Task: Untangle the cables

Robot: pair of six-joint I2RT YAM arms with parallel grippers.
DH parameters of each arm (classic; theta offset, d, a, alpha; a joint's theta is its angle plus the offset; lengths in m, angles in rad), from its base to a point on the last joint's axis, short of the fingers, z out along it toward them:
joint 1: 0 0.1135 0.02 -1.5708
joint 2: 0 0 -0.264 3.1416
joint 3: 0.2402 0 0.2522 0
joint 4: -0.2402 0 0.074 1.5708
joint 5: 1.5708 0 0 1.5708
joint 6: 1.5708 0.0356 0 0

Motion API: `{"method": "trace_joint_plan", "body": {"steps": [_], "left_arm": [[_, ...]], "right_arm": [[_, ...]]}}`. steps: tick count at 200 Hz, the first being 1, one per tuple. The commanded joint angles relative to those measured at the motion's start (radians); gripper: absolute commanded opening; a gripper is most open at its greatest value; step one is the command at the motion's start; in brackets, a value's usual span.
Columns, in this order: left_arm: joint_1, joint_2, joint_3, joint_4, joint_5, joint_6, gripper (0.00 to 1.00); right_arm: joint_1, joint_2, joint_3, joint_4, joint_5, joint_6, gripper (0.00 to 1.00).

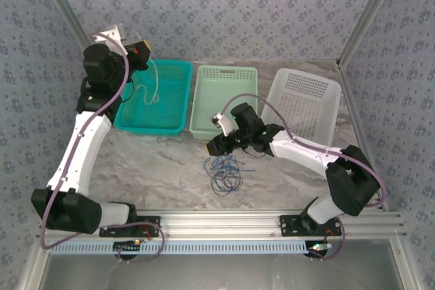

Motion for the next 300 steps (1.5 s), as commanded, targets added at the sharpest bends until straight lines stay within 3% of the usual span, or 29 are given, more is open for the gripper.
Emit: {"method": "trace_joint_plan", "body": {"steps": [1,52,101,127,148,172,217,300], "left_arm": [[0.022,0.042,-0.038,0.056,0.004,0.021,0.0],[0.03,0.086,-0.169,0.091,0.023,-0.016,0.0],[0.025,0.115,-0.266,0.011,0.013,-0.022,0.0],[0.004,0.121,-0.299,-0.038,-0.037,0.0,0.28],[-0.025,0.131,-0.288,-0.12,-0.096,0.022,0.63],[-0.061,0.13,-0.27,-0.198,-0.162,0.03,0.81],[-0.127,0.047,-0.281,-0.236,-0.233,0.038,0.92],[-0.163,-0.152,-0.384,-0.261,-0.25,0.047,0.95]], "right_arm": [[0.01,-0.041,-0.017,-0.093,0.082,-0.032,0.36],[0.055,-0.075,-0.031,-0.232,0.213,-0.026,0.35],[0.043,-0.137,-0.056,-0.332,0.381,0.004,0.36],[0.027,-0.118,-0.071,-0.328,0.387,0.014,0.36],[0.019,-0.09,-0.07,-0.333,0.421,0.023,0.36],[0.014,-0.058,-0.072,-0.312,0.43,0.036,0.37],[0.03,0.002,-0.059,-0.297,0.403,0.053,0.36],[0.075,-0.05,-0.119,-0.308,0.335,0.051,0.32]]}}
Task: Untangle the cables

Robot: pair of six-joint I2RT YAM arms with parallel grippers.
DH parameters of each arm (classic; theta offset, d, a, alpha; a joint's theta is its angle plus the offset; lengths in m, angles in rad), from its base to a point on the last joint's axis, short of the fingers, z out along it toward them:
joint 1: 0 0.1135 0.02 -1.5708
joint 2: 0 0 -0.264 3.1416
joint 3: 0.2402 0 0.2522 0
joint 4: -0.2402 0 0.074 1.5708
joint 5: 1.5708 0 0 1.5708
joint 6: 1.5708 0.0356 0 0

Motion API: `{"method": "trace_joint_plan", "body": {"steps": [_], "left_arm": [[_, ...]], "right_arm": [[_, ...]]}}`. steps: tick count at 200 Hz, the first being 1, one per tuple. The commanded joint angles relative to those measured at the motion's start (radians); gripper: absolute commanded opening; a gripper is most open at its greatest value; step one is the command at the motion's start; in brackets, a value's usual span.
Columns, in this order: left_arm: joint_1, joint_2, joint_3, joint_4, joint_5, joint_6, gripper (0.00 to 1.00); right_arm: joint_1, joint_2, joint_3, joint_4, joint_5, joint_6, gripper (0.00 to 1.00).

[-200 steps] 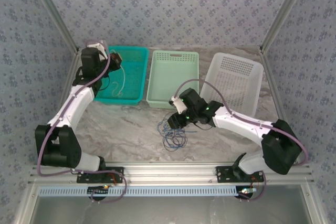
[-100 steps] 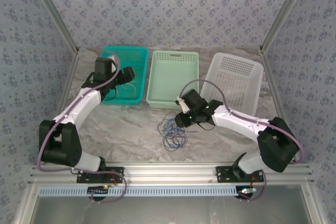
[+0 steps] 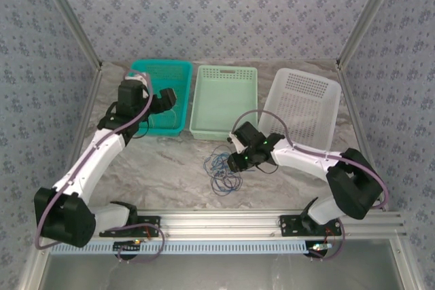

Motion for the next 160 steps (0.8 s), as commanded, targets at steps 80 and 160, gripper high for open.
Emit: {"method": "trace_joint_plan", "body": {"steps": [80,160], "left_arm": [[-0.024,-0.054,-0.072,-0.036,-0.014,0.0,0.95],[-0.052,-0.051,-0.084,-0.029,-0.017,-0.015,0.95]], "right_arm": [[0.035,-0.099,-0.032,-0.045,-0.011,-0.039,0.33],[0.066,-0.077,-0.051,-0.032,-0.009,-0.109,0.35]]}}
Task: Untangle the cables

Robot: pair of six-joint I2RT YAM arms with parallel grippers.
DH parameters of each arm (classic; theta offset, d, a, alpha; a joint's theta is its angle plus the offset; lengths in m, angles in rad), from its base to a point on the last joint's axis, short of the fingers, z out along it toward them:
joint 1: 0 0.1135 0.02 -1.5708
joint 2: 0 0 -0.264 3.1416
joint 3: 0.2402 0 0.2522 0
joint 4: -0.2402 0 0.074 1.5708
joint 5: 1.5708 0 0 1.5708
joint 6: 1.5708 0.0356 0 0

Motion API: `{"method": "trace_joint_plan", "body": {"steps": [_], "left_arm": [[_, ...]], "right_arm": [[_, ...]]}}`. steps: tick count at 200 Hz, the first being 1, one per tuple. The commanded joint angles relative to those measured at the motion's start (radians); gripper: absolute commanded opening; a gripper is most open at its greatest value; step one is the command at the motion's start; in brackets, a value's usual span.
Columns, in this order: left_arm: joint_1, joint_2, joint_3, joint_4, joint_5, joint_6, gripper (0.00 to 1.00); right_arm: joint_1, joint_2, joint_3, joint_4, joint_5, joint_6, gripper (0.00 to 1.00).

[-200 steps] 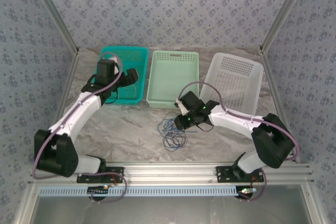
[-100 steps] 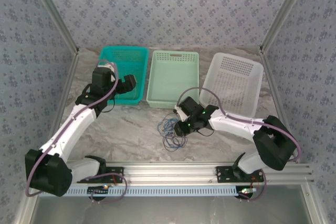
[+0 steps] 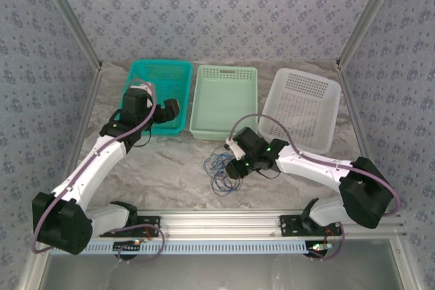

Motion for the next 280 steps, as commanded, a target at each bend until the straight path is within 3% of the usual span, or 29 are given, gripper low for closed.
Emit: {"method": "trace_joint_plan", "body": {"steps": [1,48,66,93,118,144,185,227,280], "left_arm": [[-0.008,-0.014,-0.014,0.004,-0.014,-0.01,0.95],[-0.017,-0.024,-0.014,0.003,-0.015,-0.014,0.95],[-0.021,-0.038,-0.018,-0.001,-0.024,-0.01,0.95],[-0.025,-0.053,-0.028,0.001,-0.029,-0.007,0.95],[-0.03,-0.065,-0.043,0.019,-0.027,-0.006,0.95],[-0.051,-0.072,-0.053,0.041,-0.021,0.005,0.95],[-0.138,-0.087,-0.054,0.128,-0.005,0.065,0.95],[-0.22,-0.095,-0.071,0.239,0.051,0.123,0.94],[-0.305,-0.115,-0.145,0.445,0.251,0.202,0.93]], "right_arm": [[0.007,0.021,-0.014,-0.013,0.016,-0.04,0.35],[0.002,0.076,-0.011,0.019,0.061,-0.051,0.3],[0.002,0.057,-0.025,0.039,0.071,-0.046,0.21],[0.004,-0.035,-0.059,0.054,0.084,-0.037,0.0],[0.001,-0.167,-0.081,0.04,0.073,-0.034,0.0],[-0.021,-0.294,-0.06,0.001,-0.03,-0.041,0.0],[-0.056,-0.424,0.038,-0.052,-0.102,-0.072,0.0],[-0.122,-0.464,0.185,-0.02,-0.2,-0.082,0.0],[-0.146,-0.401,0.374,-0.083,-0.303,-0.122,0.0]]}}
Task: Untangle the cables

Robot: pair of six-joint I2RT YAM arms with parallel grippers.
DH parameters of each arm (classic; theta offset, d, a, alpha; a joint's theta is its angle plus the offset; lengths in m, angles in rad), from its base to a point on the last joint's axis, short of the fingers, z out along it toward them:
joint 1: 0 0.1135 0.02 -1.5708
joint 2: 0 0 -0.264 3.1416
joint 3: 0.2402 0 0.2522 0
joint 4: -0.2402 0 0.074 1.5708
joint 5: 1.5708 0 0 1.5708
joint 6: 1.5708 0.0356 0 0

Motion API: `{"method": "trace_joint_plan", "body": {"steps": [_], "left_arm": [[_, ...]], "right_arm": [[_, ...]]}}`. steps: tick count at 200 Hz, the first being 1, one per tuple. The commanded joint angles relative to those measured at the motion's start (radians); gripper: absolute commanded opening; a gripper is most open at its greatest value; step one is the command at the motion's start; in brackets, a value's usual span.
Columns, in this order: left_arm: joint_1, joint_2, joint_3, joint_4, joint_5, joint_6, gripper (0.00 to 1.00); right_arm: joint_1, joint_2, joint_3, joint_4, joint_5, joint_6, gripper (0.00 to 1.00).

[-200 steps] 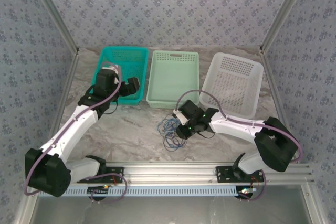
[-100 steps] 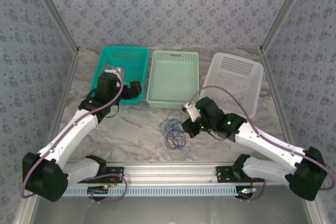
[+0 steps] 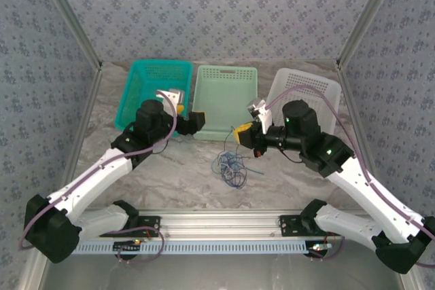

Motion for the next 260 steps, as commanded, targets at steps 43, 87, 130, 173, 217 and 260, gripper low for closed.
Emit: {"method": "trace_joint_plan", "body": {"steps": [43,87,130,173,217,260], "left_arm": [[-0.071,-0.028,-0.065,0.217,0.21,0.092,0.93],[-0.157,-0.009,-0.072,0.3,0.227,0.144,0.93],[-0.211,0.074,-0.033,0.302,0.226,0.173,0.89],[-0.249,0.164,0.058,0.208,0.084,0.195,0.55],[-0.254,0.182,0.105,0.152,-0.01,0.2,0.19],[-0.255,0.121,0.151,0.075,-0.15,0.242,0.02]], "right_arm": [[-0.026,0.052,0.207,-0.109,-0.119,-0.063,0.0],[-0.033,0.08,0.256,-0.146,-0.137,-0.067,0.0],[-0.034,0.089,0.245,-0.135,-0.139,-0.051,0.0],[-0.035,0.085,0.246,-0.132,-0.16,-0.044,0.0],[-0.048,0.062,0.236,-0.206,-0.121,-0.059,0.0],[-0.08,0.018,0.153,-0.228,-0.037,-0.054,0.01]]}}
